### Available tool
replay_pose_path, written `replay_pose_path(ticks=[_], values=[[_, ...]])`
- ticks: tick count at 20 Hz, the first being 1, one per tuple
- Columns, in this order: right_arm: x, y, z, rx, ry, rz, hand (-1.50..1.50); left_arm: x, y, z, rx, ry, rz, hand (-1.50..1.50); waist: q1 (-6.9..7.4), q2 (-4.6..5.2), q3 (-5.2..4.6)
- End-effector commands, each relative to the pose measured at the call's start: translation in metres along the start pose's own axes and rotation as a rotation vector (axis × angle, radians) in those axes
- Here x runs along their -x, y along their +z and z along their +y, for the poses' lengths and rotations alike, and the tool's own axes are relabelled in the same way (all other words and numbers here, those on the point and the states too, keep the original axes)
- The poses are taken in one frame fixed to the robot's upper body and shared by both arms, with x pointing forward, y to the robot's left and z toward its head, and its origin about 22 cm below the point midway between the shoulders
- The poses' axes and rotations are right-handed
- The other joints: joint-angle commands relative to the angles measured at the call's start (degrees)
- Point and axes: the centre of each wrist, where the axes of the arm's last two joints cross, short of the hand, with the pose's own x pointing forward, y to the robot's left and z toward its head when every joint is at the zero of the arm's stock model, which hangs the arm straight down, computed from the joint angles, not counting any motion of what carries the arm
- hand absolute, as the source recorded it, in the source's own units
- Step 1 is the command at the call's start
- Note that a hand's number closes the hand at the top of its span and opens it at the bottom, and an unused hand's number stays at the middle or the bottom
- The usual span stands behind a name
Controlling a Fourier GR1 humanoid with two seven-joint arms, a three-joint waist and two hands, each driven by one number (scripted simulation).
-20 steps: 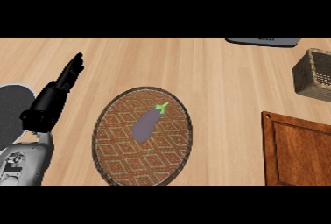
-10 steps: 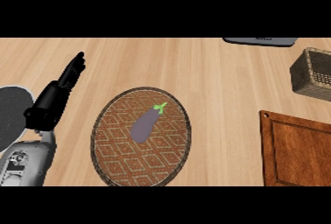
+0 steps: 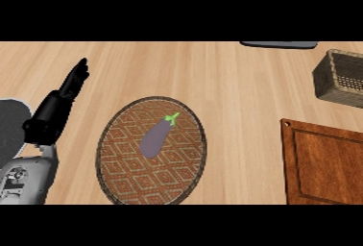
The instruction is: Pick the croissant from the cutting board and place it in the basket
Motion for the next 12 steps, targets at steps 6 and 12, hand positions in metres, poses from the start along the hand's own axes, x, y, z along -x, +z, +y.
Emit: replay_pose_path(ticks=[6,12], values=[[-0.002,-0.004,0.006,-0.097,0.278,0.004,1.50,0.002,0.001,0.006,-0.018,0.001,0.007,0.00,-0.43,0.20,0.06],[0.002,-0.026,0.022,-0.195,0.152,-0.033,-1.50,0.002,-0.002,-0.001,-0.011,-0.003,-0.001,0.00,-0.81,-0.04,-0.02]])
